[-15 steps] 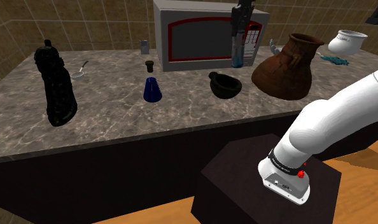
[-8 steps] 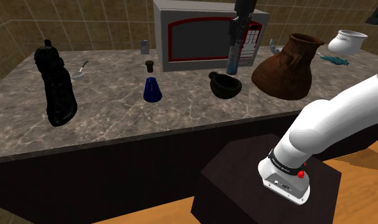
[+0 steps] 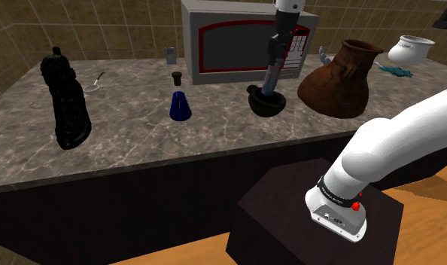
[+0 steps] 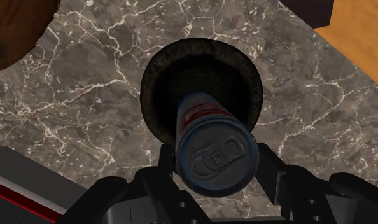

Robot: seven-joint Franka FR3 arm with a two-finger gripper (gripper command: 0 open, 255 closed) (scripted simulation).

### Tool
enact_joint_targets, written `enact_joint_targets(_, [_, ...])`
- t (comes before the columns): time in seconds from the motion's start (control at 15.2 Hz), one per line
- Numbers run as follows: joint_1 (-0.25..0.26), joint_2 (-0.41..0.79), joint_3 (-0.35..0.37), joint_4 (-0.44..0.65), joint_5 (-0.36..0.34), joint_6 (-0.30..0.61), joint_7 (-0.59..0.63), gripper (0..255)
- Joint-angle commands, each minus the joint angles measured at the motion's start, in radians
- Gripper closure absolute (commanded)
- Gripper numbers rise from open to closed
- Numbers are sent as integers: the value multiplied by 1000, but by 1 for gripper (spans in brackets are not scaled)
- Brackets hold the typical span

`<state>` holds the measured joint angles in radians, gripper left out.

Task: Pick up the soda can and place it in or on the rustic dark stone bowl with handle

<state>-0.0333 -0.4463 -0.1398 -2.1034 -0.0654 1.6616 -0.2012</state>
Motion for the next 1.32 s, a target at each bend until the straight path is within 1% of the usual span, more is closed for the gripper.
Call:
enact_joint_targets(0.0, [-1,-5,-1,-31,-1,27,1,255])
enact_joint_targets(0.13, [-1,-8,-2,-64,-2,57,1,255])
enact_joint_targets(0.59, [-1,-8,-2,-64,-2,57,1,255])
enact_joint_targets(0.66, [-1,-8,-2,-64,-2,57,1,0])
enact_joint_targets(0.99, [-1,-8,-2,-64,-2,57,1,0])
enact_joint_targets(1.25, [2,11,2,81,3,-69,-1,0])
